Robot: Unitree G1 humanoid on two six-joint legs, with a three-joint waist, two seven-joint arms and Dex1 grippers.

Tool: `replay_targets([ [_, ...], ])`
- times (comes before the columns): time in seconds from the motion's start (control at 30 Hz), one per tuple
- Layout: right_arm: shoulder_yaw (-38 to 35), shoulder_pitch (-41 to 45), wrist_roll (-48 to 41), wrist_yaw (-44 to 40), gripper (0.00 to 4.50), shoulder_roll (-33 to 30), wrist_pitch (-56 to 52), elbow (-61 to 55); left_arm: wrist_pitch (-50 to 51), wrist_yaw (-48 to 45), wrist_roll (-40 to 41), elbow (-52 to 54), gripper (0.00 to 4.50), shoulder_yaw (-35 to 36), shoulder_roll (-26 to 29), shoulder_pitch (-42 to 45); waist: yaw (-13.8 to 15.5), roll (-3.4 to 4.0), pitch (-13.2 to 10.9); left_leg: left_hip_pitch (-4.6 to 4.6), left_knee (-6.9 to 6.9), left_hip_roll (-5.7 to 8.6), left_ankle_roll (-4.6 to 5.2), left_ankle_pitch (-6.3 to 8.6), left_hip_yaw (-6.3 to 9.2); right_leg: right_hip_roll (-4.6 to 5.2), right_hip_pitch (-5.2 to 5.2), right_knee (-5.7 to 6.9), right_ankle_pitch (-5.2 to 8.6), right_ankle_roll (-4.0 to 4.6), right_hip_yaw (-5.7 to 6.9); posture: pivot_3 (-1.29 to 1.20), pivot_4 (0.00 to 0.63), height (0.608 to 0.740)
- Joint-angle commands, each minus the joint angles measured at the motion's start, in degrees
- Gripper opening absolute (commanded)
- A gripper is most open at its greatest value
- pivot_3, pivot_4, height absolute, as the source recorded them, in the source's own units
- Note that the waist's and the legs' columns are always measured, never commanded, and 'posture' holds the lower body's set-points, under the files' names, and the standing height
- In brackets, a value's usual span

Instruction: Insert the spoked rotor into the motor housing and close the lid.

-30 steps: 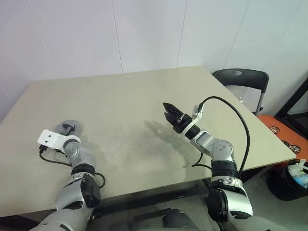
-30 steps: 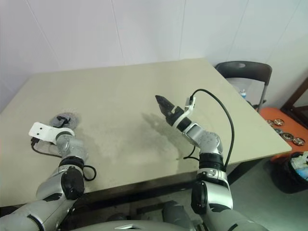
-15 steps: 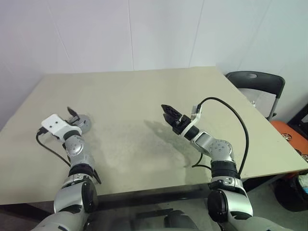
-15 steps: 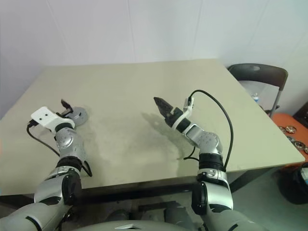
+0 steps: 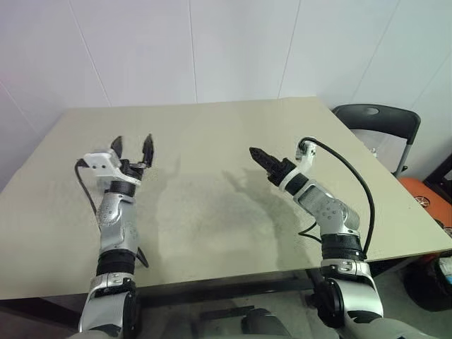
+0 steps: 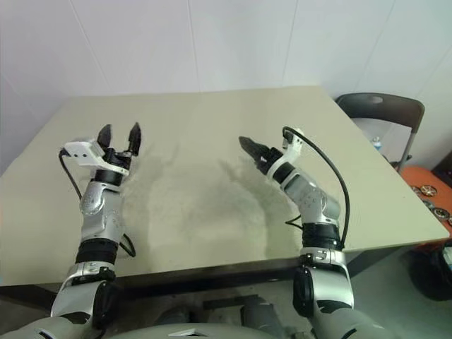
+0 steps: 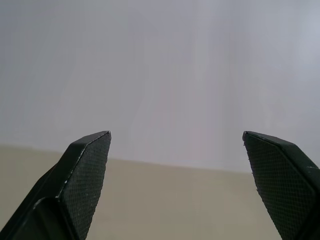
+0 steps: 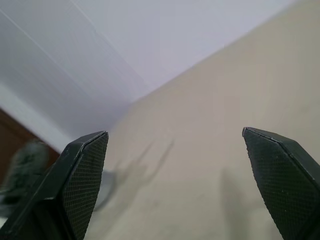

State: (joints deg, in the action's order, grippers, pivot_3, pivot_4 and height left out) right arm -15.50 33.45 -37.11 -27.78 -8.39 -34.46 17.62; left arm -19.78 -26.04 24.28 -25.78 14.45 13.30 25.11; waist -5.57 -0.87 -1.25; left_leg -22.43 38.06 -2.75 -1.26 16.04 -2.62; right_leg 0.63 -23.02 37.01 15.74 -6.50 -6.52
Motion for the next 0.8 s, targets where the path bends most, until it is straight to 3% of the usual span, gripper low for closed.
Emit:
replay_targets([
  [0.03,1.0,0.2,1.5,-0.7,4.50,-1.5,2.3,-3.8,3.4,-3.1,0.2,5.4,4.49,-1.7,1.2,-0.8,0.0,0.00,0.0,0.00,0.00,0.00,0.00,0.00,0.00,0.00,0.00,0.00,0.00,0.00,0.00,0.00,0.000,0.740],
  [0.43,8.9,0.9,13.4,-1.9,4.50,-6.0,11.0,-4.8,7.2,-7.1,-1.3,10.1,4.49,-3.2,3.3,-4.8,0.0,0.01,0.0,0.02,0.02,0.00,0.01,0.00,0.00,0.01,0.01,-0.02,0.01,0.01,-0.02,0.00,0.000,0.740],
  [0.8,12.2,4.9,20.6,-2.1,4.50,-6.0,18.1,2.8,12.7,-10.9,-0.5,15.5,4.49,-4.6,4.5,-11.0,0.0,0.01,0.0,0.06,0.03,-0.01,0.01,0.00,-0.01,0.01,0.04,0.00,0.01,0.02,-0.03,0.00,0.000,0.740],
])
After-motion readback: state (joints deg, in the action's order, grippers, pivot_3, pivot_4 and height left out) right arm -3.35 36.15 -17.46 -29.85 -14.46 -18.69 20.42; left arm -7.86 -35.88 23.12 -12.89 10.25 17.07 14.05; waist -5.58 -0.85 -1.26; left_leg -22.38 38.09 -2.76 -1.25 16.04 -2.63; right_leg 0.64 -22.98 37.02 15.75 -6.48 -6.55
